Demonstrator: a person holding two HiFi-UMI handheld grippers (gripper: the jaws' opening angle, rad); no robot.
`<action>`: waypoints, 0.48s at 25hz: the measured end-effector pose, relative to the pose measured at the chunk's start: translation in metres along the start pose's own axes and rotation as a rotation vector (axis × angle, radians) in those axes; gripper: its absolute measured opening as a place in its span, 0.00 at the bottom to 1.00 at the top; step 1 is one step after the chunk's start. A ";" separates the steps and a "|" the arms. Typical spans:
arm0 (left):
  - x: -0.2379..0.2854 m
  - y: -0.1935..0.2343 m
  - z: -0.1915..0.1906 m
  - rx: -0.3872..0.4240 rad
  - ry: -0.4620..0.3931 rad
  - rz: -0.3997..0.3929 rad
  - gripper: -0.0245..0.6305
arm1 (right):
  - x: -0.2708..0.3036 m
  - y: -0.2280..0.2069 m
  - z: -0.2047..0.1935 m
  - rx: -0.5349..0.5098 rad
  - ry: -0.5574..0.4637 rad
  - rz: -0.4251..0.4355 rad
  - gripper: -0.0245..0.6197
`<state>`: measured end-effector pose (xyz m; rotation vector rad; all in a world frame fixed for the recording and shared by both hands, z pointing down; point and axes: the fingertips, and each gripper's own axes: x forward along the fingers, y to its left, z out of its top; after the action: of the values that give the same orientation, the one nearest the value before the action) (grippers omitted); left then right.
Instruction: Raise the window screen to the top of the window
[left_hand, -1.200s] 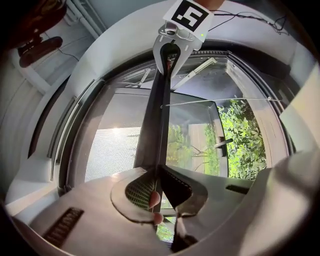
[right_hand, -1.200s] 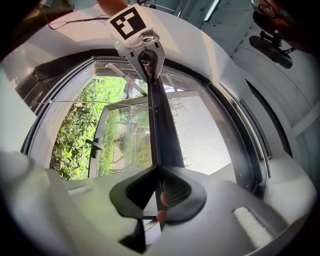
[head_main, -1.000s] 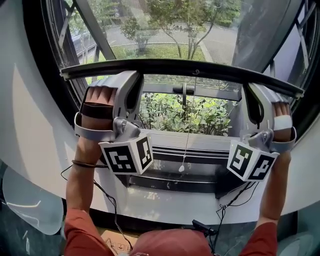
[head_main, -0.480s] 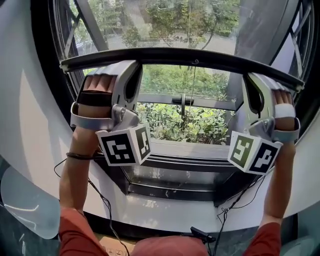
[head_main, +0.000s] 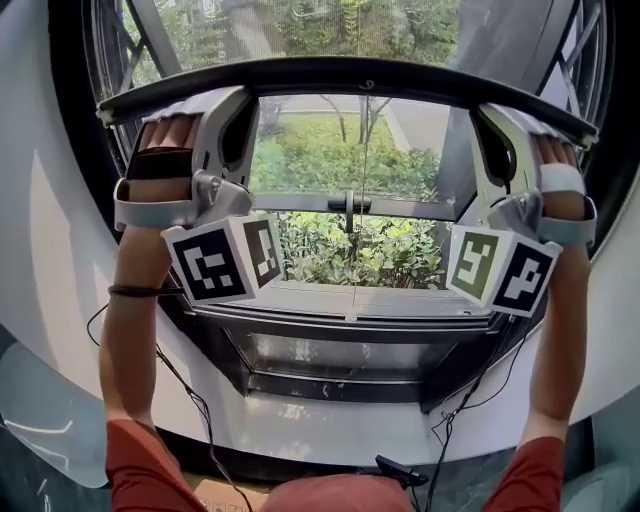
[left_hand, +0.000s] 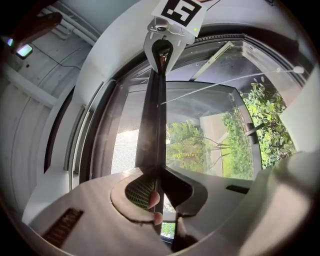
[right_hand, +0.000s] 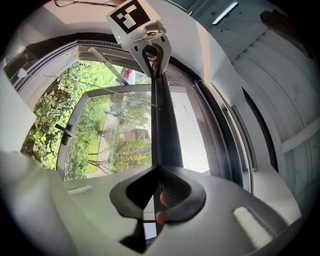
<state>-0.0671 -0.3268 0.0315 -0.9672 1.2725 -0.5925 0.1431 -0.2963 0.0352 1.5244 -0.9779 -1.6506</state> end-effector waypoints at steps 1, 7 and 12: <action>0.003 0.004 0.000 0.001 0.001 0.005 0.11 | 0.003 -0.004 -0.001 -0.003 0.001 -0.005 0.10; 0.025 0.042 -0.003 0.004 0.005 0.026 0.11 | 0.024 -0.045 0.002 -0.017 0.014 -0.041 0.09; 0.034 0.052 0.006 0.015 0.008 0.057 0.11 | 0.030 -0.055 -0.009 -0.011 0.023 -0.095 0.09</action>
<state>-0.0603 -0.3268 -0.0305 -0.9145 1.2963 -0.5613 0.1502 -0.2959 -0.0274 1.6006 -0.8949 -1.6979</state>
